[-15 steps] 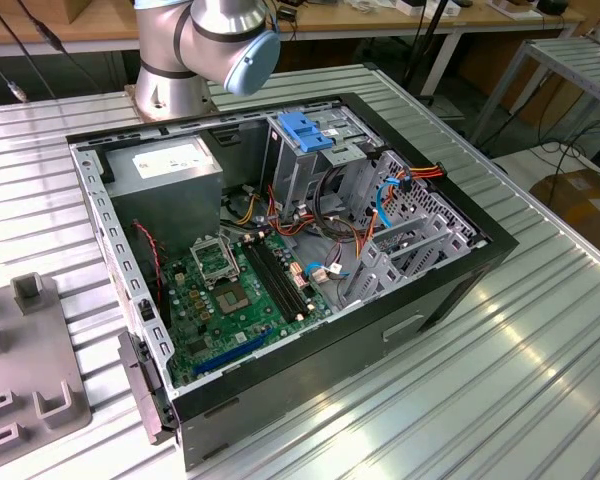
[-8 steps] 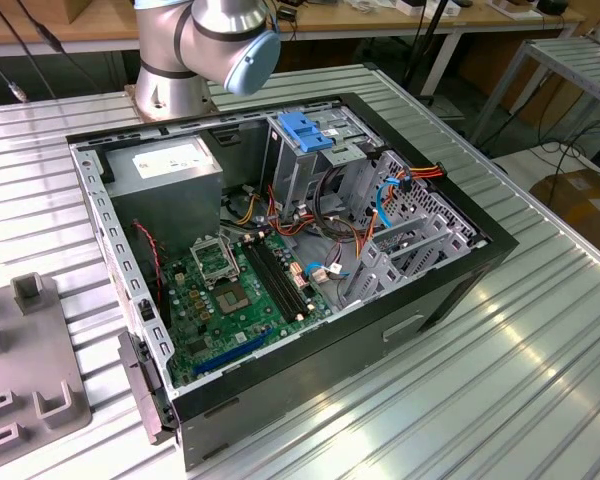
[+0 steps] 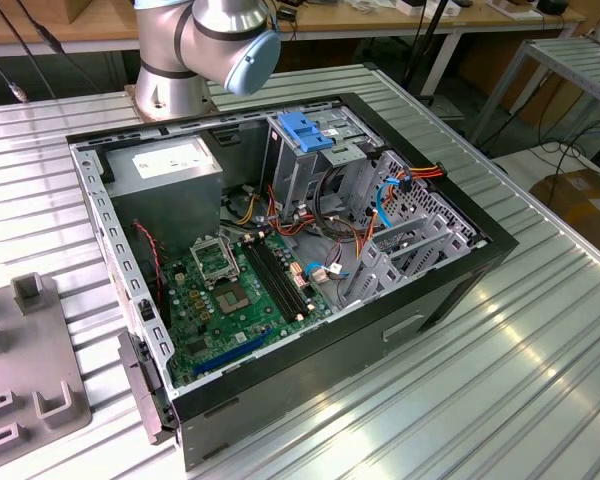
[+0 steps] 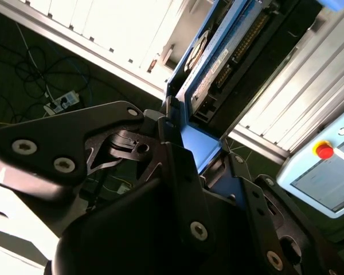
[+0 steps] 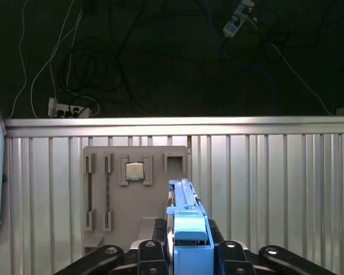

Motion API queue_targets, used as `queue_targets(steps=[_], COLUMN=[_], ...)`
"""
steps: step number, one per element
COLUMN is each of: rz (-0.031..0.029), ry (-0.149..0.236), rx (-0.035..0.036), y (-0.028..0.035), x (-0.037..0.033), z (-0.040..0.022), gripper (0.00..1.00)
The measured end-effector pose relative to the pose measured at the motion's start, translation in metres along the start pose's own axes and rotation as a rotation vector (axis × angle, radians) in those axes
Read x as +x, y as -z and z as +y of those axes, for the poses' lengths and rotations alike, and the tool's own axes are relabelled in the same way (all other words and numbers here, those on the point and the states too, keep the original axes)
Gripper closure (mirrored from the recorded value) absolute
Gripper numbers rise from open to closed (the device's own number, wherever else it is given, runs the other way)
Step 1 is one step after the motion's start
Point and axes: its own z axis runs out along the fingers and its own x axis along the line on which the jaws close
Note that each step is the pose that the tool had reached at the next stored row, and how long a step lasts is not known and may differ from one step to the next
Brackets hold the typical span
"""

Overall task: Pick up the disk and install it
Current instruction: 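Pick up the disk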

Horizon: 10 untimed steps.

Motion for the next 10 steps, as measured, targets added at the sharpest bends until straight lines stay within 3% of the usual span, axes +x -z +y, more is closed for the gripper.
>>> queue_targets(steps=[10], rz=[0.0], ry=[0.0], rx=[0.0001], y=[0.0], x=[-0.0002], z=[-0.012], gripper=[0.63])
